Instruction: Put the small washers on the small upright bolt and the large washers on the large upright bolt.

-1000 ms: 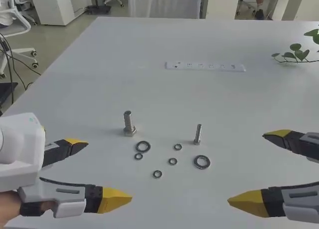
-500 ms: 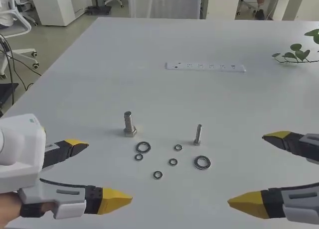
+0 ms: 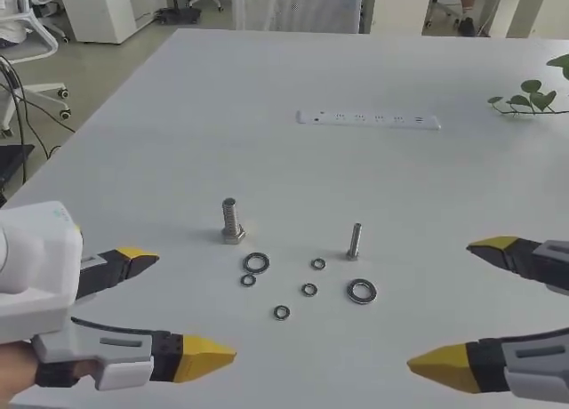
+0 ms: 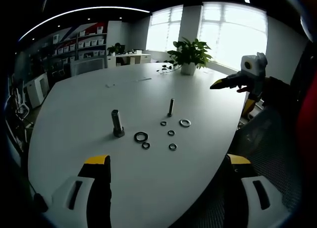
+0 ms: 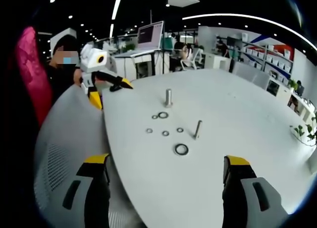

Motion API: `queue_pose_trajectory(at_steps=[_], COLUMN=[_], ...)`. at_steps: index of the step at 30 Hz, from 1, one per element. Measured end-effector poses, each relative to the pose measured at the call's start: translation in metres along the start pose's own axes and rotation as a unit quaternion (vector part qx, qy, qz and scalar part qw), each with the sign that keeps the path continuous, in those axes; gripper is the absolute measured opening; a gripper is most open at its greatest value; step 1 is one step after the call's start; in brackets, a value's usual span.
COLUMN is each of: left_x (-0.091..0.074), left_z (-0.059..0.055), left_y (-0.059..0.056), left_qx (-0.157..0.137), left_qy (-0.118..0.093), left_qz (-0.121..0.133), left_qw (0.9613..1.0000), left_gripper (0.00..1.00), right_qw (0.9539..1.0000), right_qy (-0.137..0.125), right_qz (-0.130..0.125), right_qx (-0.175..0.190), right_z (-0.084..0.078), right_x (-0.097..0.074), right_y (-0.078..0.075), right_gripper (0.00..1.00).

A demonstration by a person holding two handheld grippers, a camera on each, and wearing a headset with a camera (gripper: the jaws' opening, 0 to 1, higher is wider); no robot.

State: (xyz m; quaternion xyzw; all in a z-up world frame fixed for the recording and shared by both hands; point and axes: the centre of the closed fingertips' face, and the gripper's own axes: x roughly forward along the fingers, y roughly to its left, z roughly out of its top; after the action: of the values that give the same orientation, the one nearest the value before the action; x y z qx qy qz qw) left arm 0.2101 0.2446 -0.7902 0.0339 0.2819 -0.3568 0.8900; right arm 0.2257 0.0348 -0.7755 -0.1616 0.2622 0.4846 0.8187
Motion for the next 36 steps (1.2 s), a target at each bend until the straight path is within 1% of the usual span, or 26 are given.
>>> queue_pose_trajectory(at_steps=[9, 19, 23, 28, 32, 36], left_x=[0.000, -0.002, -0.003, -0.003, -0.003, -0.003], left_z=[0.000, 0.003, 0.005, 0.007, 0.009, 0.014], left_y=[-0.001, 0.000, 0.002, 0.005, 0.011, 0.016], left_qx=[0.002, 0.000, -0.001, 0.000, 0.003, 0.002], left_qy=[-0.001, -0.008, -0.011, -0.011, -0.010, -0.015], left_qz=[0.000, 0.001, 0.002, 0.005, 0.008, 0.013], left_qw=[1.0000, 1.0000, 0.9999, 0.9999, 0.9999, 0.9998], left_gripper=[0.95, 0.95, 0.95, 0.95, 0.95, 0.95], right_qw=[1.0000, 0.9999, 0.9998, 0.9995, 0.9991, 0.9987], right_qy=[0.003, 0.010, 0.017, 0.022, 0.023, 0.029], right_qz=[-0.002, 0.002, 0.006, 0.009, 0.016, 0.016], right_qx=[0.002, -0.002, -0.012, -0.023, -0.032, -0.040], right_z=[-0.003, -0.003, -0.002, 0.004, 0.011, 0.013], right_x=[-0.002, 0.003, 0.008, 0.016, 0.023, 0.030], right_y=[0.000, 0.000, 0.000, -0.004, -0.007, -0.013], right_gripper=[0.95, 0.95, 0.94, 0.92, 0.90, 0.87])
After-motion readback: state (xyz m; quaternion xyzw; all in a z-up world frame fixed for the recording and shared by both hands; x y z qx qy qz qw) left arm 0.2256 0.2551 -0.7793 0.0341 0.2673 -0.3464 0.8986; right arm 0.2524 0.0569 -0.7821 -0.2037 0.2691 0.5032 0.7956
